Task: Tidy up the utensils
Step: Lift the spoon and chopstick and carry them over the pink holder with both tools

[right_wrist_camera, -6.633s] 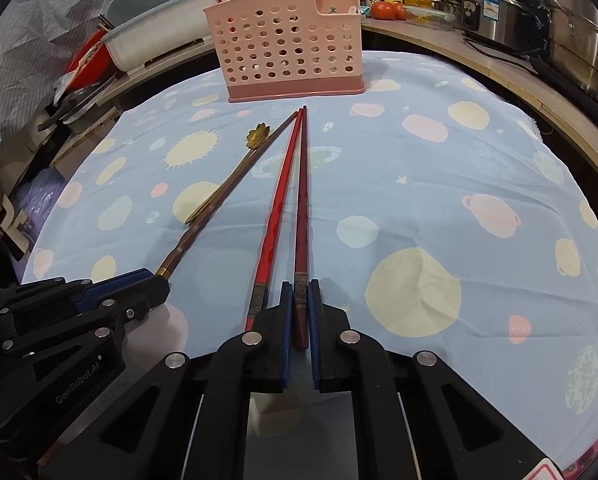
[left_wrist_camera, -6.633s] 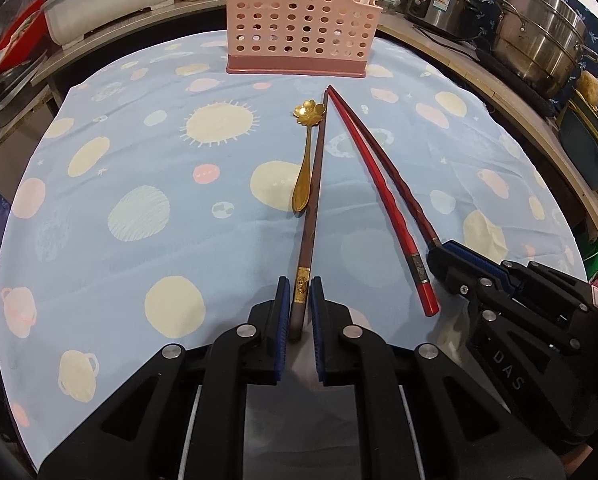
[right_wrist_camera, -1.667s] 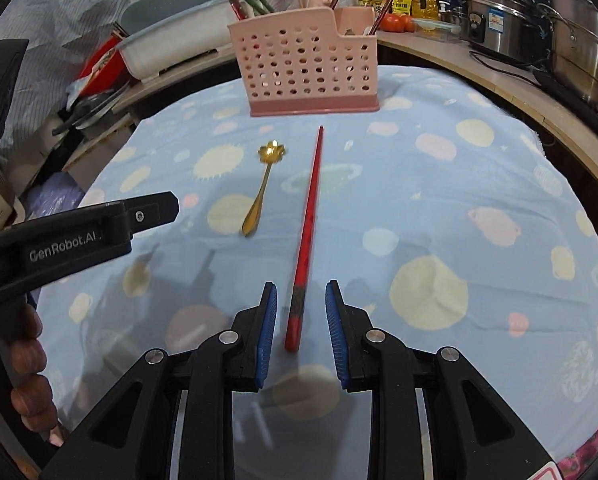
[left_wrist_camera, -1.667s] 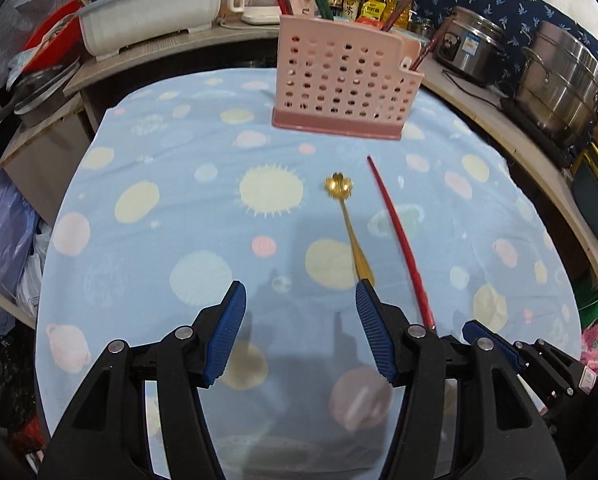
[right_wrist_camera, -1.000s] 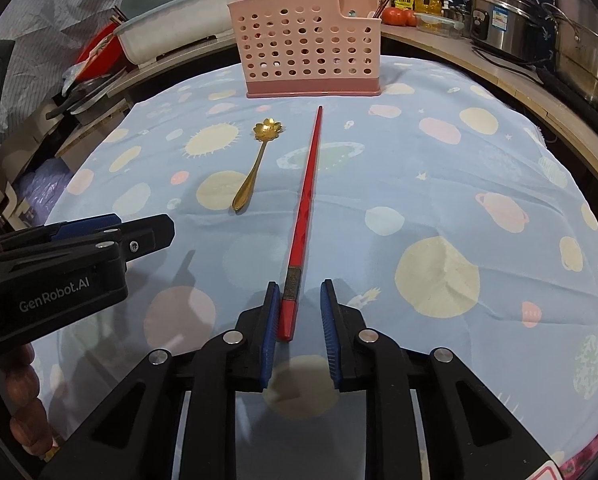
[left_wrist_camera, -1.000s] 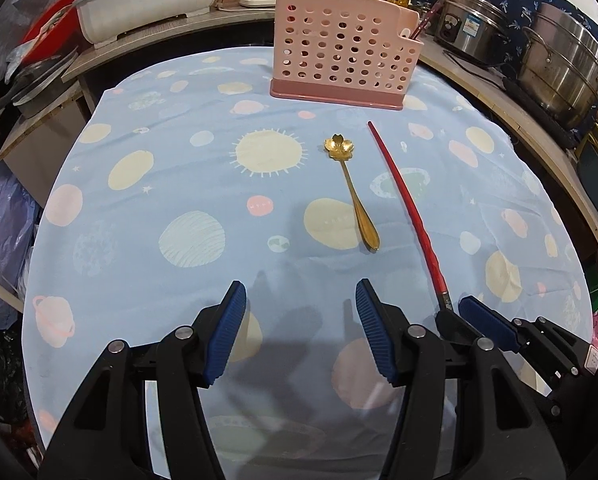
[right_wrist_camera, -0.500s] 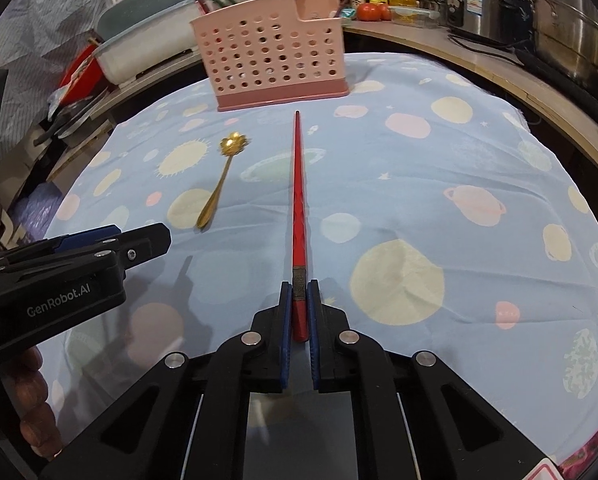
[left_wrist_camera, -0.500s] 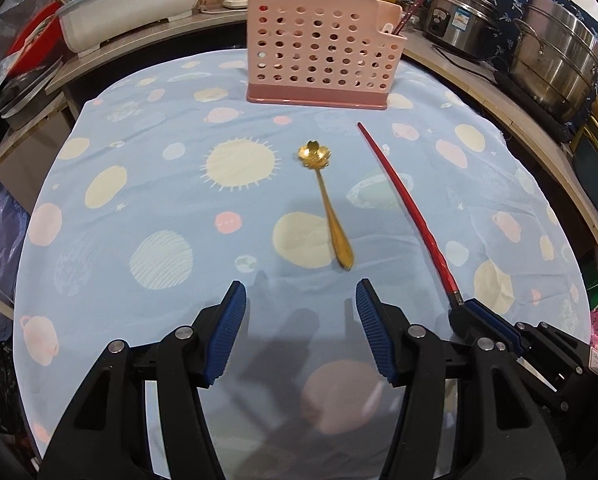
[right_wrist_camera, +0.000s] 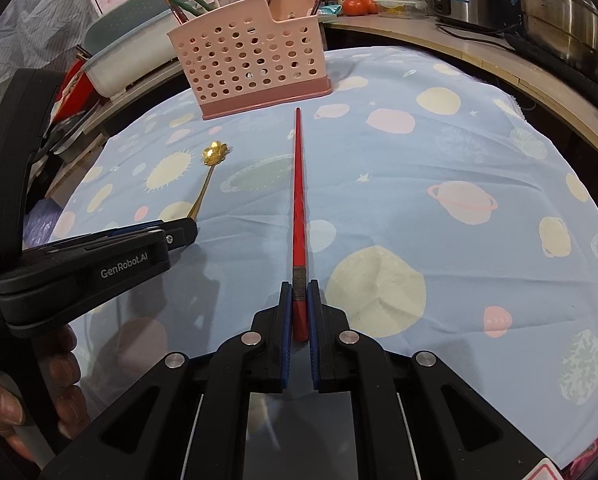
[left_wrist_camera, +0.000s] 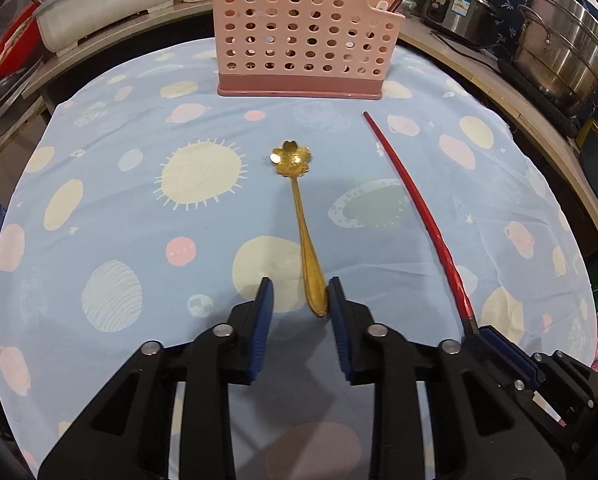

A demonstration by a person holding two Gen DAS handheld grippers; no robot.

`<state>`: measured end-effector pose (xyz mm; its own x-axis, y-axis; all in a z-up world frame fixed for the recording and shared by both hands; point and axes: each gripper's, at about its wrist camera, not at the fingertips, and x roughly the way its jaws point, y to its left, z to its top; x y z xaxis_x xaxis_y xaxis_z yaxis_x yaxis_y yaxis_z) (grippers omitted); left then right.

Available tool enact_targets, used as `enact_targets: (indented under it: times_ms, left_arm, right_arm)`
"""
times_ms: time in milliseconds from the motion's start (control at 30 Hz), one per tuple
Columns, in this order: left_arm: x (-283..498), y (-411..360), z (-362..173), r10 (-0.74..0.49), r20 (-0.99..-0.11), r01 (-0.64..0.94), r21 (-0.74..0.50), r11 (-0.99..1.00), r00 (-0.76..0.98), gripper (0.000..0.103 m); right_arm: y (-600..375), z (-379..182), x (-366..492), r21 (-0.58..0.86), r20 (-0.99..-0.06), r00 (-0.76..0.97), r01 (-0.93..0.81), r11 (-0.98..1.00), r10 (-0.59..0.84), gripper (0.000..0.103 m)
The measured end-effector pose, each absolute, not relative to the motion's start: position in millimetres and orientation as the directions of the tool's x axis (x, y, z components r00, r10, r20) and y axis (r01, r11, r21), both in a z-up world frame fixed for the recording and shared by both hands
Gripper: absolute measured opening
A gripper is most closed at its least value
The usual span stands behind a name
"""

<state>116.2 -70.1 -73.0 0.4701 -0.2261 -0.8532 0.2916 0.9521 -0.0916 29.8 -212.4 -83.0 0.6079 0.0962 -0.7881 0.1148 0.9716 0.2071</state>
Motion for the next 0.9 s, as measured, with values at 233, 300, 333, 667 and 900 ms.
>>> enact_targets:
  times_ms: [233,300,333,667,900]
  left_arm:
    - [113.3,-58.2,-67.6,-0.254,-0.851,0.290,-0.126,0.949,0.460,0.010]
    - [109.4,-52.9,-63.4,-0.262,-0.846,0.288,-0.135,0.948,0.465,0.010]
    - [106.8,-49.4,-60.4,-0.266,-0.842,0.285,-0.141,0.948,0.469,0.010]
    - [94.2,-17.6,-15.3,-0.285,-0.788,0.245,-0.175,0.953,0.546,0.010]
    - [95.5,-12.6,23.4,-0.306,-0.734,0.249,-0.190,0.950,0.607,0.010]
  right_arm:
    - [-213.4,-79.3,27.7,0.210,-0.782,0.616,0.113,0.971,0.098,0.007]
    - [-213.8,-73.8,25.9,0.212,-0.774,0.626,0.112,0.971,0.096,0.007]
    - [-214.2,-70.0,24.8,0.214,-0.768,0.634,0.112,0.970,0.096,0.007]
    - [-222.2,-18.0,15.8,0.250,-0.683,0.724,0.106,0.962,0.098,0.007]
    - [-230.5,28.2,15.2,0.281,-0.601,0.792,0.088,0.956,0.104,0.007]
